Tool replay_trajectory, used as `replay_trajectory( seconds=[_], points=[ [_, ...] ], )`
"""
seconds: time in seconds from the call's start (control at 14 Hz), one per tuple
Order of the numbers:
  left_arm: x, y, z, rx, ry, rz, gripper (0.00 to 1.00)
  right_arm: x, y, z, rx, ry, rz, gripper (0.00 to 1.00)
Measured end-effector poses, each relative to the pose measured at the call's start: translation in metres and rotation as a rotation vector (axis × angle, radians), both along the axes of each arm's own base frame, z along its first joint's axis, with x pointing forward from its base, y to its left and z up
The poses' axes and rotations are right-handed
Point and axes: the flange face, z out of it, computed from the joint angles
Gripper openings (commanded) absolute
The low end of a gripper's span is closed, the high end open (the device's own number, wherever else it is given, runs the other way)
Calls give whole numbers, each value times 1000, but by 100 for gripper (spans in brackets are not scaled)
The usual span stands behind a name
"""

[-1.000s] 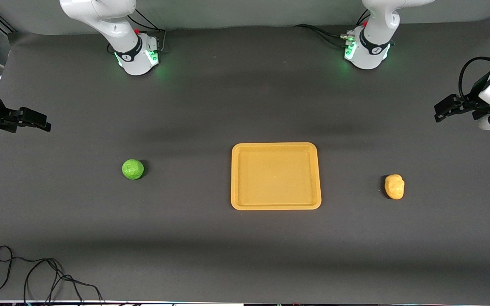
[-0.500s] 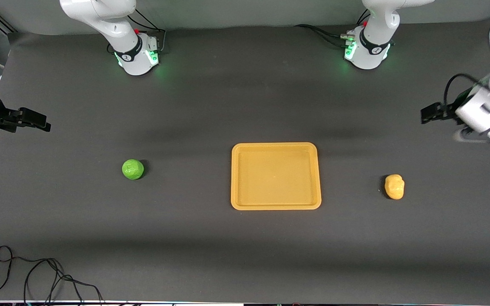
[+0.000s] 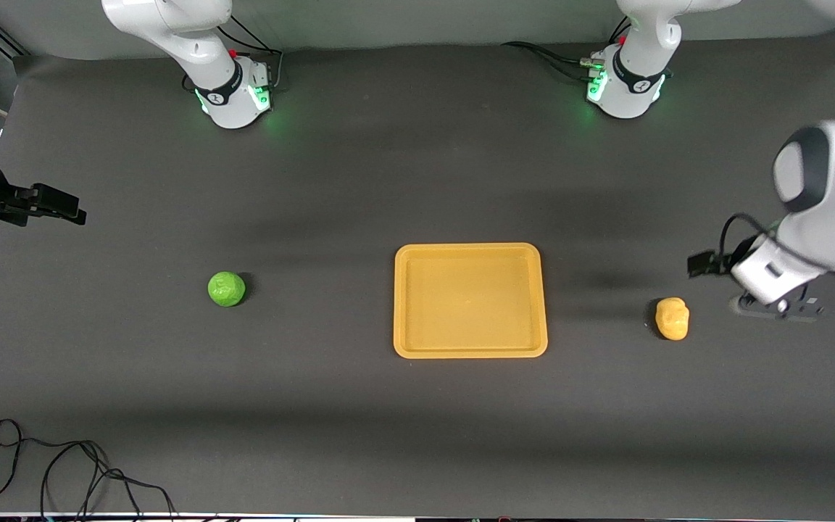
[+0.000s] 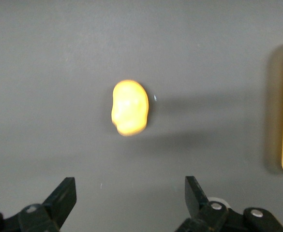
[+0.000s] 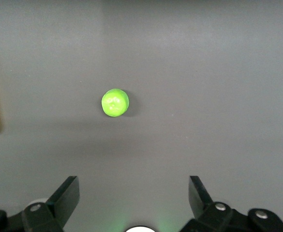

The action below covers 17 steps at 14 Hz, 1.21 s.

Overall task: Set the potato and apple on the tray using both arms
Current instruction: 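Reach the left gripper down to the yellow potato and grasp it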

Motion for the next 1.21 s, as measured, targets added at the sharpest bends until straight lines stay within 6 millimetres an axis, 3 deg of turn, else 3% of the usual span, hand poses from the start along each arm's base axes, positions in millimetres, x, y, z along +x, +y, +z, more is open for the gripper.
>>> replay_trajectory(
  seconds=[0.21,0.36,0.57,0.79,0.86,0.93,1.21],
  points=[
    [16,1,-75,-10,-40,1,100,0,0,1,0,-1,0,100],
    [16,2,-113,-14,-44,2,100,0,0,1,0,-2,0,100],
    [14,2,-144,-18,-63,1,100,0,0,1,0,-3,0,100],
    [14,2,-159,-19,-72,-1,97,0,0,1,0,-3,-1,100],
    [14,2,-163,-19,-72,-1,87,0,-1,1,0,-3,-1,100],
    [13,2,-165,-19,-74,-1,69,0,-1,1,0,-3,-1,100],
    [13,2,-168,-20,-73,-1,11,0,-1,1,0,-3,-1,100]
  ],
)
